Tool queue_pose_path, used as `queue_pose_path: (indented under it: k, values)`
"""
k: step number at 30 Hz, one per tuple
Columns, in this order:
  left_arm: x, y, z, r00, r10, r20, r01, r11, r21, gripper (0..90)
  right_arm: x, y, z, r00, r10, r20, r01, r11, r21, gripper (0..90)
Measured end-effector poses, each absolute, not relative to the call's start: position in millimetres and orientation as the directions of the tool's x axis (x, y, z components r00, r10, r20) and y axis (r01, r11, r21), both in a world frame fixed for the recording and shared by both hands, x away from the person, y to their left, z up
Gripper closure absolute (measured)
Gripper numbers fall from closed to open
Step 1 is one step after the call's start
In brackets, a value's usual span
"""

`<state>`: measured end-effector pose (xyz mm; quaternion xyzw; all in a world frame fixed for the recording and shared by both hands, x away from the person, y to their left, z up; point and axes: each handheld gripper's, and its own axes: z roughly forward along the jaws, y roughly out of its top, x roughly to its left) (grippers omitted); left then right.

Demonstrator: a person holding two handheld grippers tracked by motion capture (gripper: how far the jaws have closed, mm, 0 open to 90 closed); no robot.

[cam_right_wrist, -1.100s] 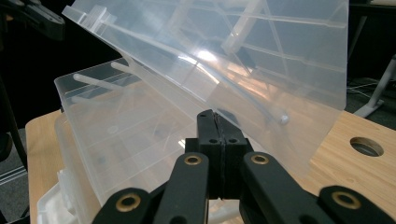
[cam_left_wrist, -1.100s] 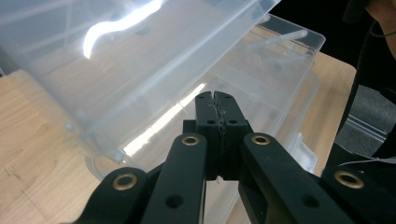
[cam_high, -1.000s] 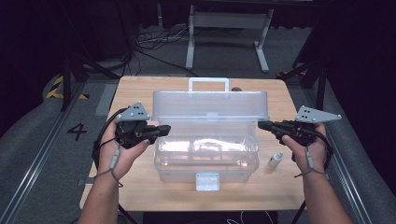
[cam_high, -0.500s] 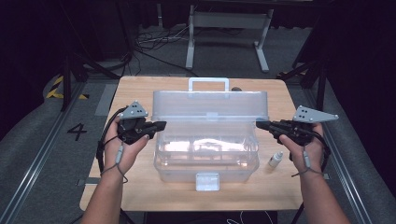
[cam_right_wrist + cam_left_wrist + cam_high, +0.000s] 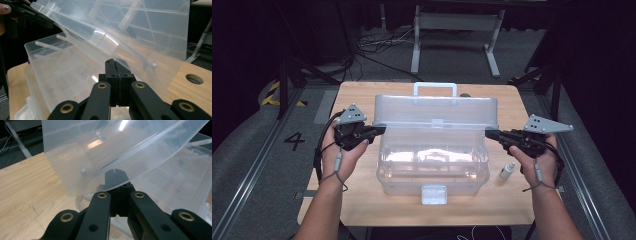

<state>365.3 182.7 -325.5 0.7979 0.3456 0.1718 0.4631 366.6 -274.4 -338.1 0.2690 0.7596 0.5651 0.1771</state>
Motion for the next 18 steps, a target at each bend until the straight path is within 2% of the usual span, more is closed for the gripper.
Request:
queue_pose_path:
  k: [8,13,16,18]
  values:
    - [373,187,-325,0.722,0.689,-0.063,0.374,-0.312,0.873,89.8,348,-273,-334,-0.758,0.652,0.000,0.208,0.243,0.947,72.1]
    - [378,189,-326,0.726,0.683,-0.079,0.371,-0.293,0.881,89.8,340,-273,-335,-0.706,0.708,-0.032,0.207,0.249,0.946,62.0]
    - [379,188,-326,0.724,0.685,-0.078,0.368,-0.288,0.884,89.8,338,-273,-336,-0.680,0.732,-0.048,0.211,0.257,0.943,59.2]
    - [379,188,-326,0.723,0.687,-0.074,0.365,-0.289,0.885,89.8,338,-274,-336,-0.634,0.770,-0.073,0.215,0.266,0.940,55.9]
